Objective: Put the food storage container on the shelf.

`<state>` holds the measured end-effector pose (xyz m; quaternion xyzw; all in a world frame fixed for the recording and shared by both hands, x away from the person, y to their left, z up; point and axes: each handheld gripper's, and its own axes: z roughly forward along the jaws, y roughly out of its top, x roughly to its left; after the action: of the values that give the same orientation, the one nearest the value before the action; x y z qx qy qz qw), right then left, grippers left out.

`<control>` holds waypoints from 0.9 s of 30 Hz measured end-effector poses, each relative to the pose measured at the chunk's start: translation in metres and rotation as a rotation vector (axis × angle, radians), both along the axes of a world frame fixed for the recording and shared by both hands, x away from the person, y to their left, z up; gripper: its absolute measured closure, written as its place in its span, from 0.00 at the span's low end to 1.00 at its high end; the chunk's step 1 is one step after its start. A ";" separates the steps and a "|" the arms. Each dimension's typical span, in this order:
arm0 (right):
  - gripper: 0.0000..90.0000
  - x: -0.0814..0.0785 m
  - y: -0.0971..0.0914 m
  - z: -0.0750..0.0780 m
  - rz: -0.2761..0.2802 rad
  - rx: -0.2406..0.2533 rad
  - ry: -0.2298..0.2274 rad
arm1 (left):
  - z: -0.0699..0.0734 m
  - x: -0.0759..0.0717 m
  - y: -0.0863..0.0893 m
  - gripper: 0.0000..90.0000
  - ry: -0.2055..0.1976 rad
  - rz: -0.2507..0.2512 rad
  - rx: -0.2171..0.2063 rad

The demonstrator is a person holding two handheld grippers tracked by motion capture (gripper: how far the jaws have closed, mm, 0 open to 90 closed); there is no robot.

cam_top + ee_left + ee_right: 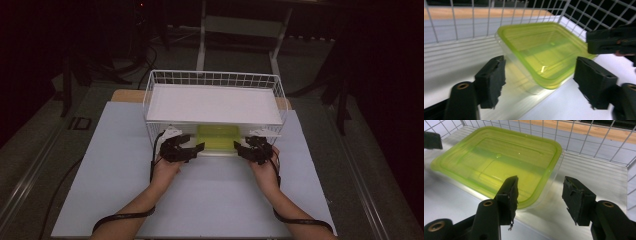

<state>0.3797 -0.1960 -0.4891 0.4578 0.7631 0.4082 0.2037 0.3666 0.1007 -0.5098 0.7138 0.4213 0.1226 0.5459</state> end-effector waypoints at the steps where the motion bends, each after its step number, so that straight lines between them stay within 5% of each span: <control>1: 0.50 -0.002 -0.001 0.000 0.000 0.002 -0.002 | 0.000 -0.001 0.000 0.20 -0.015 -0.003 0.011; 18: 0.53 -0.039 0.001 0.015 0.060 0.042 -0.071 | 0.007 -0.031 0.002 0.02 -0.071 -0.075 0.028; 27: 0.86 -0.053 0.014 0.010 0.137 0.025 -0.083 | 0.012 -0.057 0.010 0.02 -0.071 -0.097 -0.004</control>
<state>0.3268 -0.1817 -0.4791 0.3895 0.7784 0.4494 0.2011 0.3097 0.1110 -0.4977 0.7276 0.3668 0.1202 0.5672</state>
